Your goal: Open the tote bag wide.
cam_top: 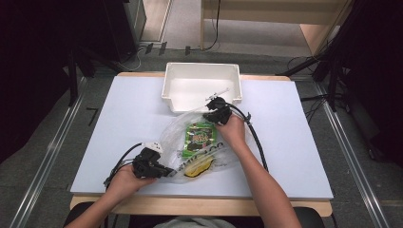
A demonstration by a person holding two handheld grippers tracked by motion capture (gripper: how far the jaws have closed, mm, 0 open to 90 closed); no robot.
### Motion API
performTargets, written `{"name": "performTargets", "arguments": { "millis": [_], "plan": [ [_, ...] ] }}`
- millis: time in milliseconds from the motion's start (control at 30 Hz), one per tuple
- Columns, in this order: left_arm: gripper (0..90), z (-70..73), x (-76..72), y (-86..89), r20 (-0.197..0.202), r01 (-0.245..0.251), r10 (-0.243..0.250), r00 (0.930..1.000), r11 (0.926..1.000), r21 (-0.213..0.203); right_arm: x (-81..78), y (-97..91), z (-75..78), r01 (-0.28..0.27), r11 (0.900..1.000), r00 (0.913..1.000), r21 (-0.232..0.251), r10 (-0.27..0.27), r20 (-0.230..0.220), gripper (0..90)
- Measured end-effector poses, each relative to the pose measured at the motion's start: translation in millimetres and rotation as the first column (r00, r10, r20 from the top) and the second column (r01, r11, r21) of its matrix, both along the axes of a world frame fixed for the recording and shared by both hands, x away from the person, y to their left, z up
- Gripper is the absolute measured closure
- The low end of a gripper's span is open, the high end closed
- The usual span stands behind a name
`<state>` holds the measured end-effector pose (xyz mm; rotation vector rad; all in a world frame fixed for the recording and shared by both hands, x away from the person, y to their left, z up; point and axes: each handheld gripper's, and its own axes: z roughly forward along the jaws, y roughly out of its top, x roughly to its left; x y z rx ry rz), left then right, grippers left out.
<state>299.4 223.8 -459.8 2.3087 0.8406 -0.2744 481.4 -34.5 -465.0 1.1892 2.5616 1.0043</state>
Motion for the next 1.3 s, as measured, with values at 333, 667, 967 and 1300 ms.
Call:
{"name": "performTargets", "arguments": {
  "millis": [333, 667, 967, 1300],
  "plan": [
    [90.0, 0.4, -18.3, -7.6, -0.011, 0.054, -0.053, 0.9985, 0.9983, 0.024, 1.6, -1.1, -0.9, -0.001, 1.0, 1.0, 0.01, 0.001, 0.003, 90.0],
    [90.0, 6.7, -11.2, -6.2, 0.0, 0.035, -0.035, 0.9994, 0.9993, -0.009, 0.4, 0.6, 0.6, 0.016, 0.9999, 0.9998, 0.006, -0.016, -0.008, 90.0],
    [85.2, 29.3, 4.4, -1.5, 0.046, -0.029, 0.031, 0.9985, 0.9985, -0.046, -6.0, 5.9, 6.1, 0.003, 1.0, 0.9998, 0.009, -0.002, -0.021, 90.0],
    [66.2, 54.0, 16.2, 2.2, 0.071, -0.045, 0.052, 0.9961, 0.9951, -0.088, -17.4, 1.4, 26.5, -0.03, 0.9973, 0.9995, 0.068, 0.031, -0.01, 83.8]
  ]
}}
